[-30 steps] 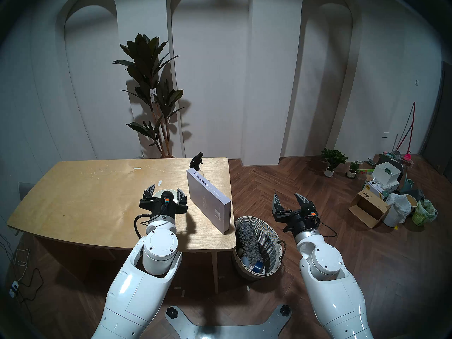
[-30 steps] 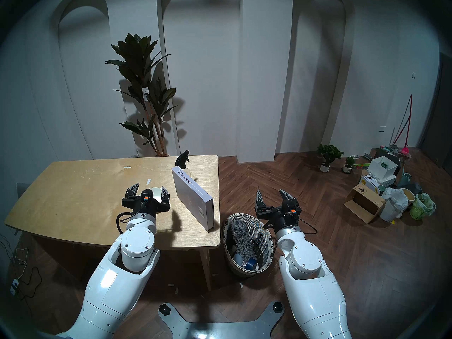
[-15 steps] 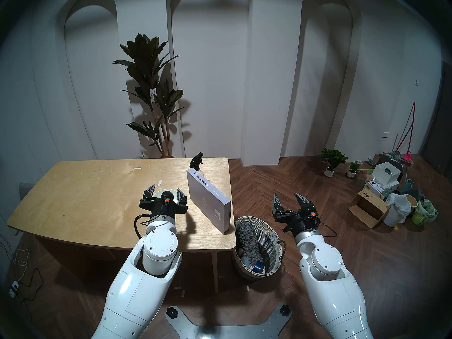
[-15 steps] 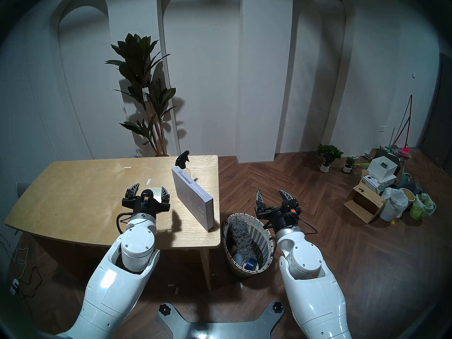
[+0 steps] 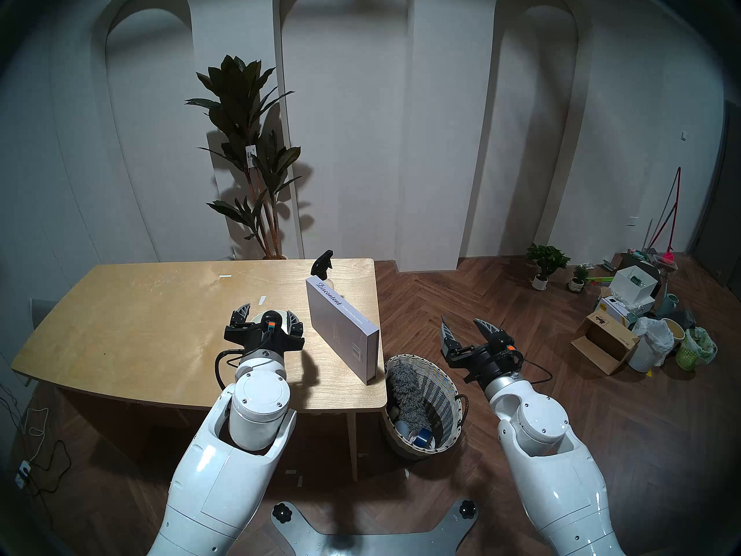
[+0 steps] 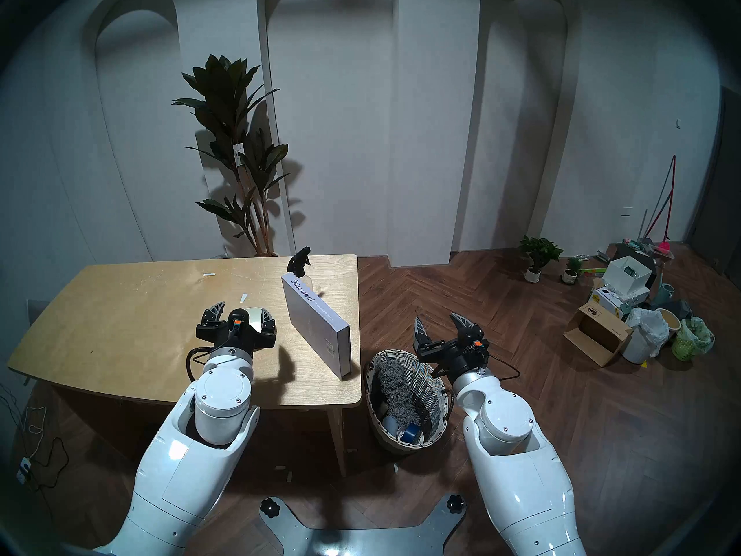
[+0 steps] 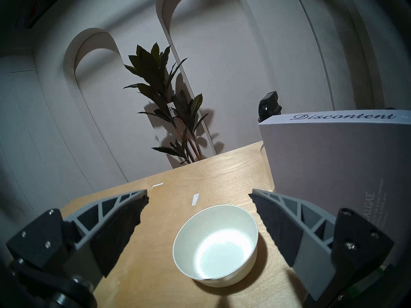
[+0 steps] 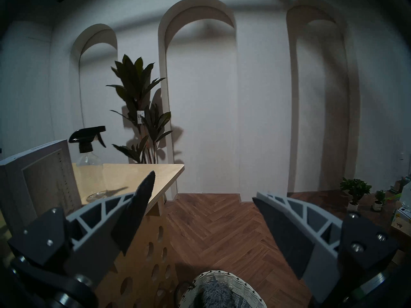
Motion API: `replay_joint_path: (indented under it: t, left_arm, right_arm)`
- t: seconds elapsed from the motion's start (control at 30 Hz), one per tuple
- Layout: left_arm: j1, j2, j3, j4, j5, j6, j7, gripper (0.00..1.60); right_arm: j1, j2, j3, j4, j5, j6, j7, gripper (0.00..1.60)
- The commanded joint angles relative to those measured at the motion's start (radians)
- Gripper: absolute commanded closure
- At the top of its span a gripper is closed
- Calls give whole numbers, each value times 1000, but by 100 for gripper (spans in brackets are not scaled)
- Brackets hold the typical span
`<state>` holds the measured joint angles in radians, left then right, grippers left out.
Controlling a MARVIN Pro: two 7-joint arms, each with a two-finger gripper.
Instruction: Load the items into the basket from the rear
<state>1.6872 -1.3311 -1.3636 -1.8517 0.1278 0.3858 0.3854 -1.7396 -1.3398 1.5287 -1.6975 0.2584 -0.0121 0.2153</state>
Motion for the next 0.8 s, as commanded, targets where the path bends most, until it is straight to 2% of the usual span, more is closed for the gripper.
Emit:
replay_joint_path:
  t: [0.0, 0.13, 0.23, 0.3, 0.4, 0.53, 0.57, 0.6, 0.67, 0.7, 0.77]
  left_arm:
    - [-23, -24, 23, -98, 19, 74, 17, 0]
    - [-39, -41, 46, -114, 27, 133, 30, 0]
    - [-46, -47, 54, -118, 30, 148, 34, 0]
    - [-60, -66, 53, -116, 36, 181, 60, 0]
    - [-71, -102, 26, -112, 20, 206, 91, 0]
    - [-79, -102, 15, -139, 34, 227, 118, 0]
    - [-79, -102, 15, -139, 34, 227, 118, 0]
    - [-88, -95, 23, -136, 68, 262, 146, 0]
    - [-89, -92, 26, -133, 73, 268, 149, 0]
    - [-93, -97, 33, -127, 90, 290, 172, 0]
    - [-94, -98, 36, -125, 95, 296, 177, 0]
  right_arm:
    - [41, 96, 21, -75, 20, 68, 98, 0]
    - [56, 161, 55, -112, 27, 104, 170, 0]
    - [70, 181, 85, -116, 46, 139, 199, 0]
    - [86, 210, 113, -116, 86, 212, 255, 0]
    - [96, 237, 125, -120, 111, 262, 304, 0]
    - [103, 272, 138, -123, 163, 356, 380, 0]
    - [103, 272, 138, -123, 163, 356, 380, 0]
    - [101, 292, 145, -131, 188, 390, 416, 0]
    - [97, 300, 148, -134, 201, 414, 436, 0]
    - [88, 311, 159, -152, 221, 456, 471, 0]
    - [82, 315, 163, -160, 228, 471, 485, 0]
